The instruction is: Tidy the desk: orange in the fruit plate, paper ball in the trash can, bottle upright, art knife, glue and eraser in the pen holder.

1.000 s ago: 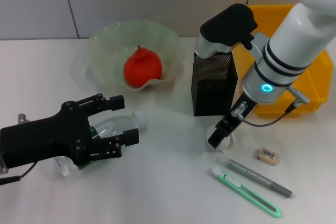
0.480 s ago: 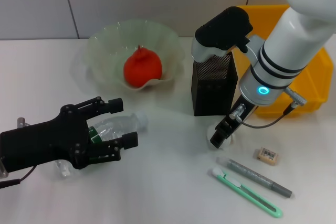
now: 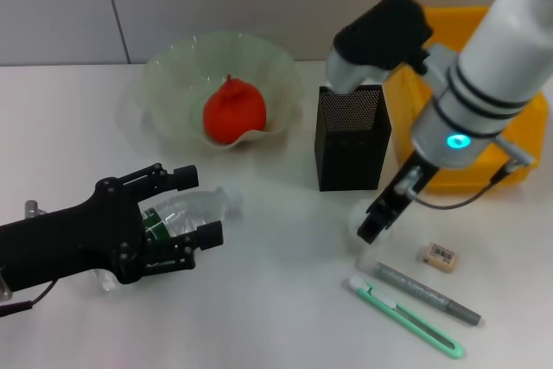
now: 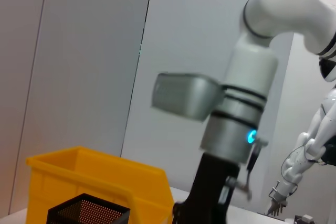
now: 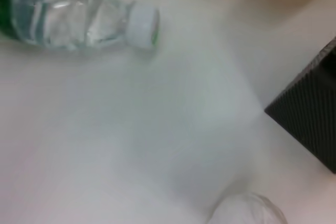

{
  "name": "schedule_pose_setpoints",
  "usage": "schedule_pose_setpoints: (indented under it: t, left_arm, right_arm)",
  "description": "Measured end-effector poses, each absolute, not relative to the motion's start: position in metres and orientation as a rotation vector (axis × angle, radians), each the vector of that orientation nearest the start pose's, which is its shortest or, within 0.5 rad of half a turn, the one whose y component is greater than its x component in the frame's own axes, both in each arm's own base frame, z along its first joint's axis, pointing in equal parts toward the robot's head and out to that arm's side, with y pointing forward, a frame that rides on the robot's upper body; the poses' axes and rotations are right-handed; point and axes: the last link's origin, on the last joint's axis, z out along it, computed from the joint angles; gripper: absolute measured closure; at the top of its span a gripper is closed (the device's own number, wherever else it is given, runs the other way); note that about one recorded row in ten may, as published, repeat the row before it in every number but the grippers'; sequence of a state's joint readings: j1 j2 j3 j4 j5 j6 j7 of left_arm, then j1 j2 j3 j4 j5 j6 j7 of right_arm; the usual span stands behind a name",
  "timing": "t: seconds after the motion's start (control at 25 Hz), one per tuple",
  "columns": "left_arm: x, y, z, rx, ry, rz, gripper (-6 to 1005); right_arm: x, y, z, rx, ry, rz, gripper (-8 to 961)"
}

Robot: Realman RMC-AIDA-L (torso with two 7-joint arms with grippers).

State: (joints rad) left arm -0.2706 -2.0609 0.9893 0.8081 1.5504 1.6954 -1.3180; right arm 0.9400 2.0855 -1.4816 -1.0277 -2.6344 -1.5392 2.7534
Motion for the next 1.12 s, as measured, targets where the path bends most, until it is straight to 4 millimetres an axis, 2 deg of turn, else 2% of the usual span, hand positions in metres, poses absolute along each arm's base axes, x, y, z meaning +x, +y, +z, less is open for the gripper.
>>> schedule_pose_setpoints:
  t: [0.28, 0.48, 0.56, 0.8, 1.12]
  left_arm:
    - [-0.257, 0.270, 0.020, -2.678, -0.433, -1.054, 214]
    - [-0.258, 0.269, 0.019, -2.677, -0.438, -1.059, 219]
    - [-0.258, 0.269, 0.018, -2.675, -0.440, -1.061, 221]
    - [-0.263, 0.270, 0.021, -2.636, -0.470, -1.068, 226]
    - [-0.274, 0.268, 0.019, -2.581, -0.509, -1.091, 233]
  right_arm:
    - [0.107, 0.357, 0.007, -2.486, 0.881, -0.699, 446]
    - [0.112, 0.348, 0.045, -2.286, 0.838, -0.678, 448]
    - [0.114, 0.349, 0.054, -2.252, 0.842, -0.631, 448]
    - [0.129, 0.365, 0.064, -2.191, 0.853, -0.482, 450]
    - [0.161, 0.407, 0.054, -2.138, 0.875, -0.327, 451]
